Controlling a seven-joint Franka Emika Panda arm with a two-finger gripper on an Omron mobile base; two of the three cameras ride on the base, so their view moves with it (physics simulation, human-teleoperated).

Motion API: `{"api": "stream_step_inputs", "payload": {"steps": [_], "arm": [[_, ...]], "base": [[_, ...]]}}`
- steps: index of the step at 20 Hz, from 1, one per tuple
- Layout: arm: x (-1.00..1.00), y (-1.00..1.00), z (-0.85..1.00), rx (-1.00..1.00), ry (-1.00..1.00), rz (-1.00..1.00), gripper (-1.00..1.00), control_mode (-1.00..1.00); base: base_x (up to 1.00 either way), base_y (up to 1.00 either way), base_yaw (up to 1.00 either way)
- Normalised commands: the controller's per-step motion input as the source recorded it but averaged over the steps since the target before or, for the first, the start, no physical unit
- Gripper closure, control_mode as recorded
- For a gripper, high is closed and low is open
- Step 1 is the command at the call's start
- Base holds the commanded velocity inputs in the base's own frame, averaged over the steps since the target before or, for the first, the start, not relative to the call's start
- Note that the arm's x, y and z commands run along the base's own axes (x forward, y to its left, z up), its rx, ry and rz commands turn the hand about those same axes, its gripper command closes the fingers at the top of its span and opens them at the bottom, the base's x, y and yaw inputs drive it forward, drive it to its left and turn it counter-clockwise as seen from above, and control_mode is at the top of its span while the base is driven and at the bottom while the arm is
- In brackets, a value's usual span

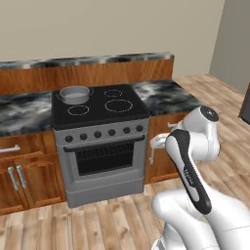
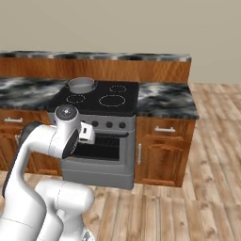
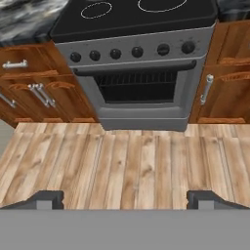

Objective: Move the pot and pan from the stove into the sink.

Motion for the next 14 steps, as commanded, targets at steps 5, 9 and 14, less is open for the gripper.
{"api": "stream_step_inputs", "payload": {"steps": [5, 9, 14], "arm": [[0.00, 0.00, 0.00, 0.00, 0.00, 0.00, -1.00, 1.00], [0.00, 0.00, 0.00, 0.00, 0.00, 0.00, -1.00, 1.00], [0.00, 0.00, 0.00, 0.00, 0.00, 0.00, -1.00, 1.00]], "base": [[0.00, 0.65, 0.00], [-0.01, 0.55, 0.00], [0.02, 0.05, 0.01]]}}
